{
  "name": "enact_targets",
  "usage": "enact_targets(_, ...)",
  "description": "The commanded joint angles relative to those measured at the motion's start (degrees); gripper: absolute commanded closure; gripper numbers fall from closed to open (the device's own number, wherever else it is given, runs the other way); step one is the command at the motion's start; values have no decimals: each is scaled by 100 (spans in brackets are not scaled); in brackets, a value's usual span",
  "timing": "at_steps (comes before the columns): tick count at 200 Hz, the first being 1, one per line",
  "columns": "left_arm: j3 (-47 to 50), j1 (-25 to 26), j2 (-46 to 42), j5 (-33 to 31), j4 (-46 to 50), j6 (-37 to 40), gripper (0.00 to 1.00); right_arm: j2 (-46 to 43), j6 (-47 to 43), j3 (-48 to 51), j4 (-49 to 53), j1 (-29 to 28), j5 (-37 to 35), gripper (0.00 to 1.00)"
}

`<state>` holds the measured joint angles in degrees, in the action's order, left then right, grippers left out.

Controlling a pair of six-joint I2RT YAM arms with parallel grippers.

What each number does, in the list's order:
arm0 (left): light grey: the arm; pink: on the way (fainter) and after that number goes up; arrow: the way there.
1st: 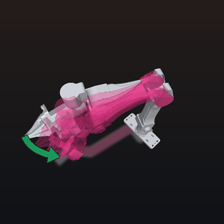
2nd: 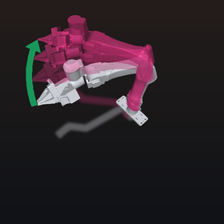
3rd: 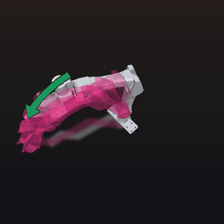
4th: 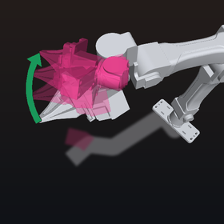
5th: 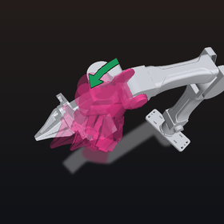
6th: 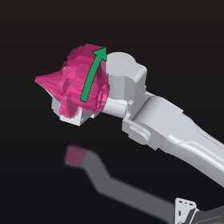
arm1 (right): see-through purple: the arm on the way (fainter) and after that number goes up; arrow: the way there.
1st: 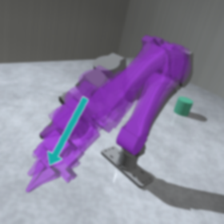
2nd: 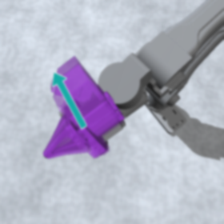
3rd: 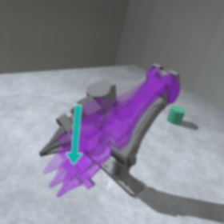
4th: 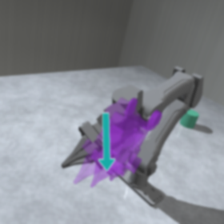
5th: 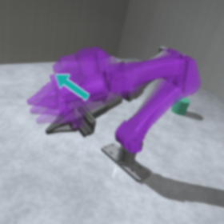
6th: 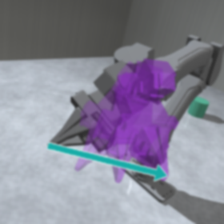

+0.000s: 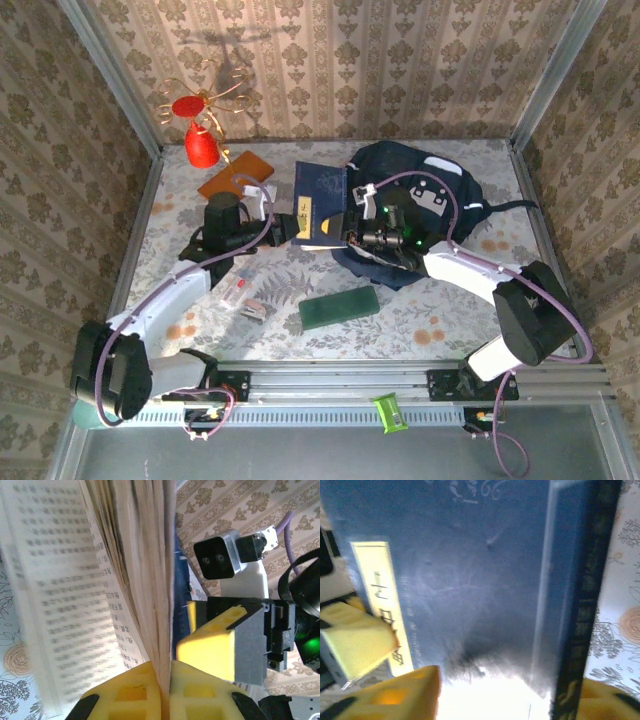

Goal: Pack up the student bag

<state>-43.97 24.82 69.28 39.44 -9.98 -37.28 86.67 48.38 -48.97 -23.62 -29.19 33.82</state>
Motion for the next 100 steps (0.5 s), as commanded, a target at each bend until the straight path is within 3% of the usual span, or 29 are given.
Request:
enact_targets(1, -56, 61, 184, 125, -530, -258, 96, -388, 608, 210, -1060, 124, 200, 77)
enact_targets(15, -179, 91, 381, 64, -397, -153, 87, -643, 615, 303, -914, 268, 110, 88)
enact_targets(36, -447, 95, 680, -134, -43, 321, 66, -1177, 468, 354, -270, 677, 50, 95)
enact_targets(47, -639, 343, 816, -439, 300, 744, 59, -1485, 359, 313, 336, 1016, 14, 97)
enact_targets(77, -1139, 914, 1314, -1375, 861, 2301, 49, -2240, -147, 71, 1990, 2244, -23, 100)
enact_targets(100, -1561, 1571, 1799, -2264, 1209, 3947, 44, -2594, -489, -86, 2766, 3062, -52, 100)
